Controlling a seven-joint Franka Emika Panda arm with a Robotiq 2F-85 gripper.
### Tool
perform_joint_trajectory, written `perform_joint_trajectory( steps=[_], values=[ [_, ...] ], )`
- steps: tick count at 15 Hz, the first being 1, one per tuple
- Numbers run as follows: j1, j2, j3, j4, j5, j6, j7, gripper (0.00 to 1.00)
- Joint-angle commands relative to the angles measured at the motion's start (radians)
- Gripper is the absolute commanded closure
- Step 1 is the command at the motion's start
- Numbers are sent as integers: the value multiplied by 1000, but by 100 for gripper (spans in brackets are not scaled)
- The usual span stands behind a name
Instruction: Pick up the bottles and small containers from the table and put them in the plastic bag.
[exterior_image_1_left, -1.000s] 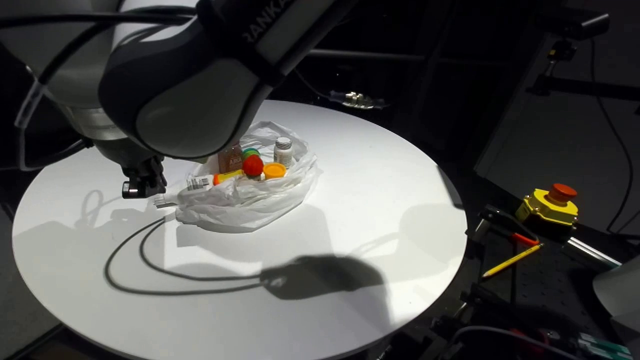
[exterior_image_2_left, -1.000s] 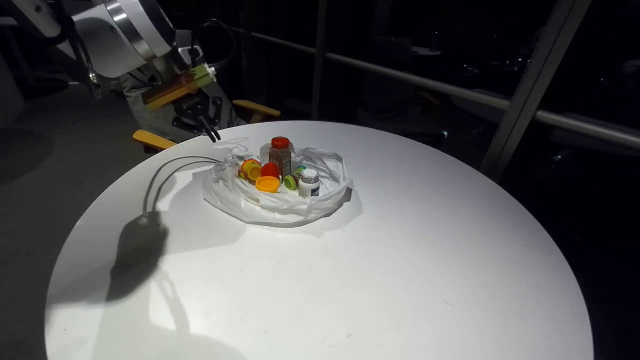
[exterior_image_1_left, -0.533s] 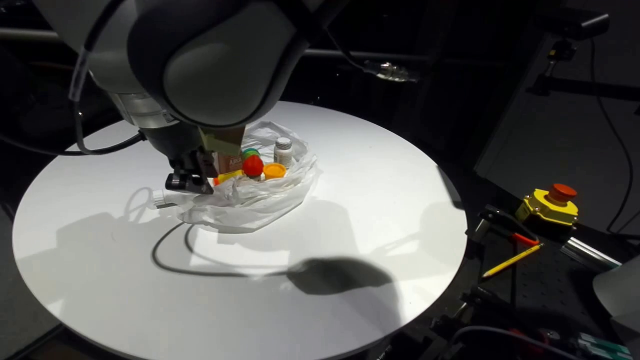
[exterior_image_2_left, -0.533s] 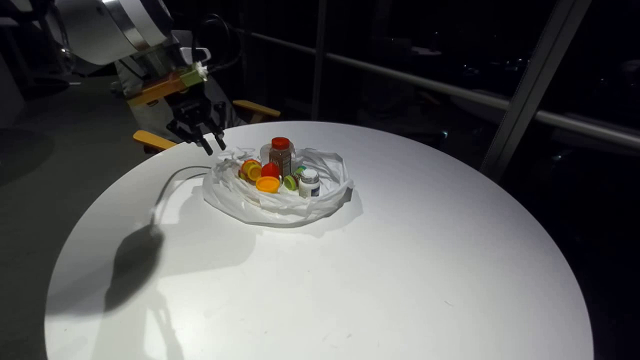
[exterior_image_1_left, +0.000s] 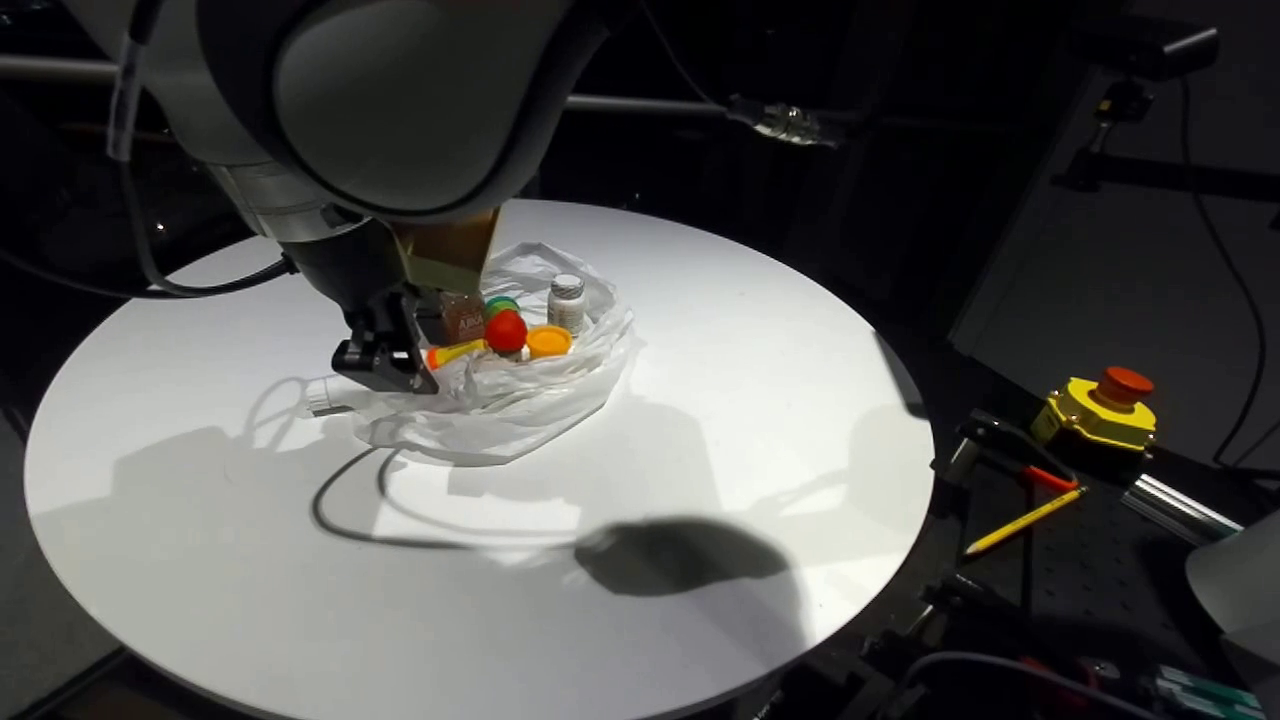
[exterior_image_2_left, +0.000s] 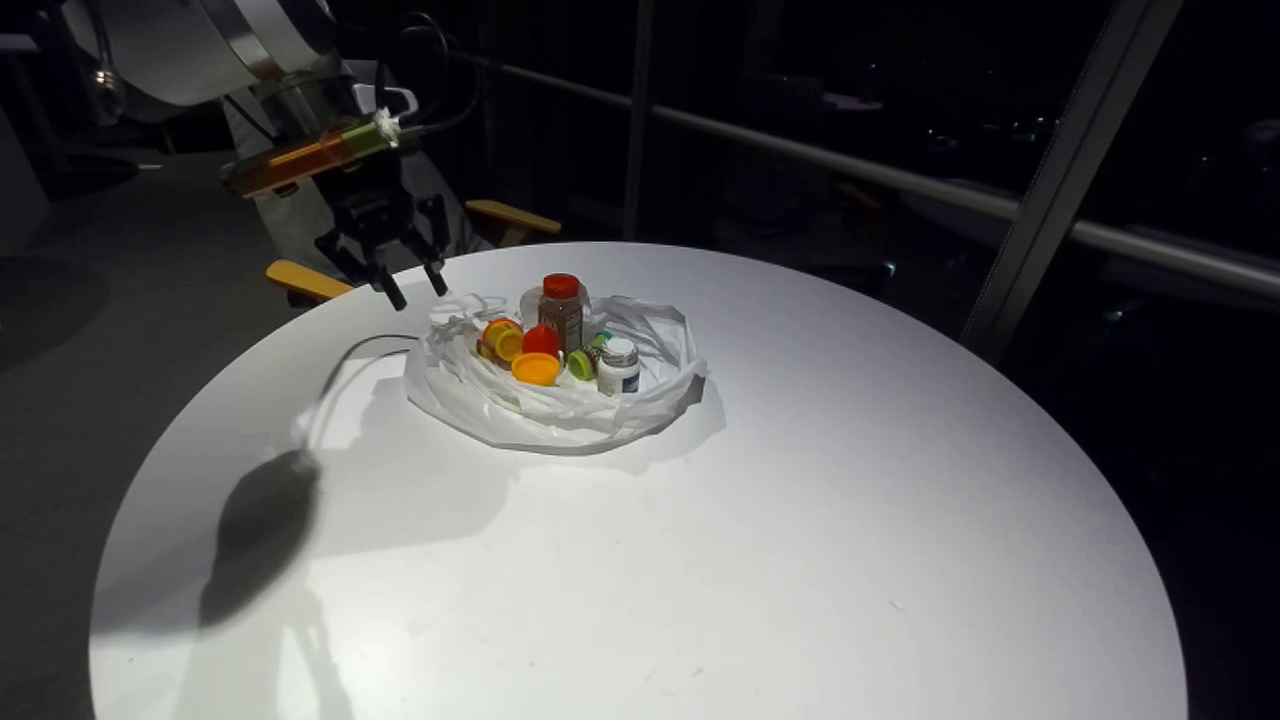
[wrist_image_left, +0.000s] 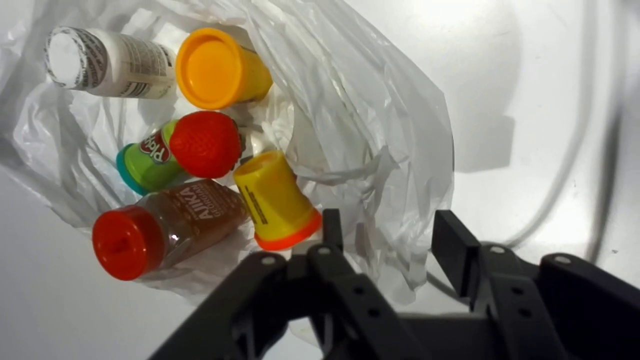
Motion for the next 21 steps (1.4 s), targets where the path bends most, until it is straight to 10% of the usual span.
perform_joint_trajectory(
  steps=[1, 4, 13, 21],
  values=[
    [13, 13, -15, 17, -18, 5, 21, 22],
    [23, 45, -25, 44, -45, 31, 18, 1],
    [3, 159, -42, 153, -73, 45, -9, 0],
    [-23, 196, -34, 172, -40, 43, -44, 70]
  ],
)
